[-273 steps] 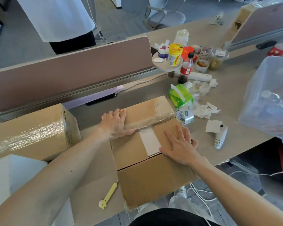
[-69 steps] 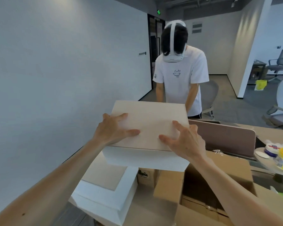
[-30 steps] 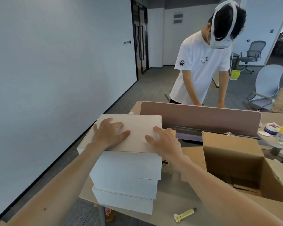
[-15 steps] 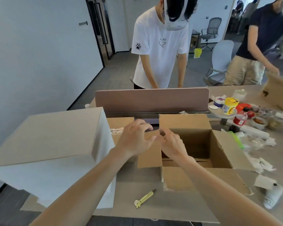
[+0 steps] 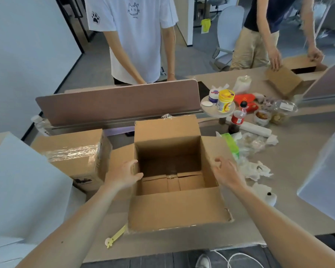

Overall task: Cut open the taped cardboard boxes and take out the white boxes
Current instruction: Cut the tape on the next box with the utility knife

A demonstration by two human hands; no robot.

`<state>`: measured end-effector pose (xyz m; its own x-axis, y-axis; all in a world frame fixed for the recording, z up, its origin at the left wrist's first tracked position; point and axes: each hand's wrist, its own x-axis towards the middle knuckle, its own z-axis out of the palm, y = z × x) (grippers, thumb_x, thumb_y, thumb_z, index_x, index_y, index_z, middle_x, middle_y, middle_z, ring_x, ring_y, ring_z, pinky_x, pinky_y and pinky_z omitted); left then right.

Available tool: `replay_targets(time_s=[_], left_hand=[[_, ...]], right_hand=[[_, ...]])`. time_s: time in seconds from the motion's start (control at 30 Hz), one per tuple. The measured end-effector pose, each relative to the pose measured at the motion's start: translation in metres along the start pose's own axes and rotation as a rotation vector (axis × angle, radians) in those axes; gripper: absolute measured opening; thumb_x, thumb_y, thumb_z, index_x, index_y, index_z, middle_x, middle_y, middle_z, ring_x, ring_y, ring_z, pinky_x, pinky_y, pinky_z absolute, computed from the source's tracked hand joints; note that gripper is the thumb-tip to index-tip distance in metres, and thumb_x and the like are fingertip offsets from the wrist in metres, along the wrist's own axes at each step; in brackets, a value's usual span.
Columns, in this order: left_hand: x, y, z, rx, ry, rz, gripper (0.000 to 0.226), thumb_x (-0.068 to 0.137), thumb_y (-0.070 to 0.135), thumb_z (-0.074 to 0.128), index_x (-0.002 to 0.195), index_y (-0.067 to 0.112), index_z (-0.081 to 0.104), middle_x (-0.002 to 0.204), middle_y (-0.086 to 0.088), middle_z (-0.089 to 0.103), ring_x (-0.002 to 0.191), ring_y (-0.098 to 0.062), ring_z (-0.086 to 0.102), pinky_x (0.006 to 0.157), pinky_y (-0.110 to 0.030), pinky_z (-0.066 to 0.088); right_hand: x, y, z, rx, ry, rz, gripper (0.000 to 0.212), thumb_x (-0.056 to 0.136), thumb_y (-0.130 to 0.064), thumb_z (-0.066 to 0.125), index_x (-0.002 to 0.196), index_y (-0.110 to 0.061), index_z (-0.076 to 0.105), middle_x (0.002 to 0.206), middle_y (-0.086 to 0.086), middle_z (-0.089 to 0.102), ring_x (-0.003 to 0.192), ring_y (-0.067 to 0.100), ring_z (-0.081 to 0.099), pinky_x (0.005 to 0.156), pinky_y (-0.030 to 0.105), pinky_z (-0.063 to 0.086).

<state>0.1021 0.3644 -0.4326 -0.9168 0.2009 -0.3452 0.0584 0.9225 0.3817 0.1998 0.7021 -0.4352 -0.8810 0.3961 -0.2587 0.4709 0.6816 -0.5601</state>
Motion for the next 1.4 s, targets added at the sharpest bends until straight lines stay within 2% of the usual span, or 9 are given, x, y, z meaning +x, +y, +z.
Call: replay_targets(time_s=[0.23,0.4,0.57,0.77,0.97,1.13,1.23,1.3,1.4], left_hand=[[0.014,-0.002,0.014,0.02,-0.007,-0.155,0.068,0.094,0.057,0.054,0.154,0.035,0.029,0.159,0.005,0.033,0.14,-0.024,0.041,0.11,-0.043,0.036],[0.022,-0.02,0.013,-0.106,-0.005,-0.211,0.072,0.094,0.059,0.053,0.156,0.035,0.024,0.162,0.0,0.028,0.145,-0.027,0.032,0.115,-0.047,0.035],[0.038,-0.042,0.01,-0.232,0.028,-0.36,0.088,0.088,0.069,0.054,0.158,0.034,0.013,0.164,-0.01,0.021,0.147,-0.034,0.028,0.115,-0.05,0.033],[0.05,-0.061,0.004,-0.297,0.093,-0.43,0.096,0.084,0.065,0.064,0.157,0.024,0.016,0.155,-0.009,0.037,0.136,-0.036,0.042,0.106,-0.052,0.042],[0.046,-0.043,-0.031,-0.318,0.346,-0.283,0.064,0.095,0.02,0.064,0.15,0.017,0.03,0.137,-0.008,0.052,0.106,-0.024,0.054,0.085,-0.038,0.049],[0.039,-0.006,-0.043,-0.408,0.326,-0.092,0.05,0.101,0.021,0.054,0.143,0.031,0.03,0.114,0.012,0.051,0.087,-0.022,0.062,0.072,-0.036,0.054],[0.032,0.02,-0.036,-0.387,0.133,0.017,0.044,0.101,0.053,0.043,0.141,0.038,0.037,0.122,0.013,0.052,0.103,-0.018,0.061,0.087,-0.038,0.054],[0.031,0.018,-0.021,-0.292,-0.013,0.047,0.055,0.097,0.065,0.033,0.139,0.033,0.05,0.131,0.008,0.058,0.118,-0.018,0.056,0.103,-0.04,0.045],[0.03,0.0,0.001,-0.171,0.091,0.158,0.035,0.103,0.038,0.046,0.127,0.021,0.066,0.131,0.002,0.062,0.128,-0.016,0.051,0.109,-0.034,0.037]], right_hand=[[0.045,0.049,-0.012,-0.095,-0.069,0.135,0.057,0.092,-0.039,0.049,0.146,-0.029,0.036,0.138,0.013,0.037,0.13,0.038,0.035,0.105,0.048,0.035],[0.067,0.062,-0.014,-0.084,-0.159,0.171,0.075,0.088,-0.05,0.054,0.152,-0.029,0.02,0.142,0.019,0.04,0.129,0.041,0.042,0.101,0.048,0.04],[0.081,0.062,-0.013,-0.043,-0.145,0.176,0.072,0.087,-0.042,0.062,0.147,-0.018,0.03,0.136,0.018,0.054,0.123,0.036,0.052,0.092,0.041,0.043],[0.086,0.058,-0.025,-0.083,-0.045,0.174,0.069,0.085,-0.047,0.062,0.143,-0.015,0.04,0.135,0.015,0.053,0.119,0.035,0.053,0.094,0.043,0.045],[0.085,0.012,-0.056,0.045,0.045,-0.012,0.037,0.095,-0.027,0.059,0.13,-0.016,0.054,0.107,0.006,0.061,0.09,0.022,0.058,0.074,0.034,0.048],[0.062,-0.035,-0.032,0.165,0.033,-0.203,0.034,0.094,-0.03,0.062,0.125,-0.016,0.057,0.089,0.002,0.062,0.077,0.015,0.059,0.061,0.023,0.045],[0.058,-0.037,-0.01,0.164,-0.071,-0.228,0.029,0.093,-0.048,0.057,0.116,-0.031,0.057,0.087,-0.001,0.066,0.075,0.016,0.065,0.068,0.034,0.056],[0.057,-0.027,0.002,0.164,-0.146,-0.229,0.03,0.096,-0.047,0.053,0.116,-0.029,0.065,0.096,-0.004,0.069,0.086,0.015,0.066,0.077,0.034,0.054],[0.061,0.009,0.009,0.079,-0.13,-0.2,0.025,0.094,-0.023,0.057,0.114,-0.022,0.072,0.101,0.0,0.07,0.098,0.021,0.064,0.088,0.036,0.05]])
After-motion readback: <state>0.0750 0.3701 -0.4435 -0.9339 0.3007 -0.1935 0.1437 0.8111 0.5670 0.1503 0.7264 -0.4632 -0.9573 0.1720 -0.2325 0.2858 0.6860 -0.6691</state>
